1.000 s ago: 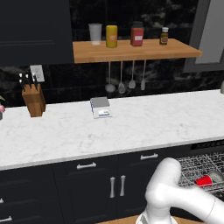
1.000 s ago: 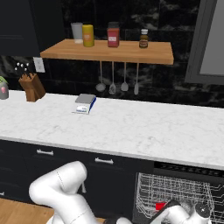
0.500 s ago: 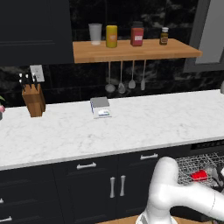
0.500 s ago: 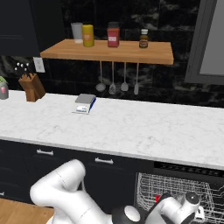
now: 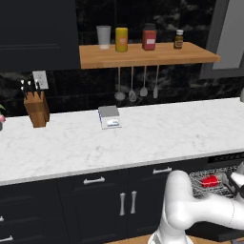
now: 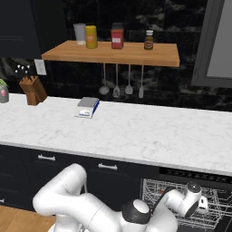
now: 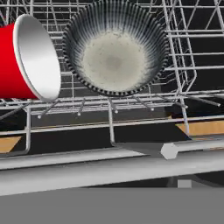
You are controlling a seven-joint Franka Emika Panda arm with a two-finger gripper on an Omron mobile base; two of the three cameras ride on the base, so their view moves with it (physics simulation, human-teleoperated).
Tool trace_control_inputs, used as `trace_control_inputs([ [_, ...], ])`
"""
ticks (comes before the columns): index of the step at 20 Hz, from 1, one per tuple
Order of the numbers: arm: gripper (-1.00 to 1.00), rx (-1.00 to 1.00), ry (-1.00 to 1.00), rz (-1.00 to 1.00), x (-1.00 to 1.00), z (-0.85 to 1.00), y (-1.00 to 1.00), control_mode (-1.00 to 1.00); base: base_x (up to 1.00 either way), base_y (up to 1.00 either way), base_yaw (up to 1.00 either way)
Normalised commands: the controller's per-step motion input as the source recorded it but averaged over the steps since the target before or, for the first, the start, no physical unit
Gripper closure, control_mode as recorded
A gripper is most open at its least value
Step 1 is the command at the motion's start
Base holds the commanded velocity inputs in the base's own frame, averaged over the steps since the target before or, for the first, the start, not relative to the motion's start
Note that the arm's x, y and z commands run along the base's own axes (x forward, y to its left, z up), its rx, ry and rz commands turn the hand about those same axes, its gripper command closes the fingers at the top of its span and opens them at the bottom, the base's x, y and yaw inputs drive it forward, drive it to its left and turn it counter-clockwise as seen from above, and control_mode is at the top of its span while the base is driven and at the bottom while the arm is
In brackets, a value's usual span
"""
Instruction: Pick up the cup and bowl from the counter, place them in the dishwasher, and close the dishwasher door.
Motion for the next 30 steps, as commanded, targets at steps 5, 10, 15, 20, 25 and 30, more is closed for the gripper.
trace_control_inputs([
  [5, -1.0, 0.09, -0.02, -0.1, -0.22, -0.04, -0.3, -1.0, 0.0, 0.0, 0.0],
  [10, -1.0, 0.07, 0.0, -0.1, -0.73, 0.02, -0.41, -1.0, 0.0, 0.0, 0.0],
  [15, -1.0, 0.0, 0.0, 0.0, -0.84, 0.69, 0.0, -1.0, 0.0, 0.0, 0.0],
  [20, -1.0, 0.01, 0.0, 0.0, -1.0, 0.65, -0.09, -1.0, 0.0, 0.0, 0.0],
  [25, -1.0, 0.08, -0.01, 0.0, -1.0, 0.56, -0.2, -1.0, 0.0, 0.0, 0.0],
  [30, -1.0, 0.05, -0.17, 0.05, -1.0, 0.0, -0.02, -1.0, 0.0, 0.0, 0.0],
])
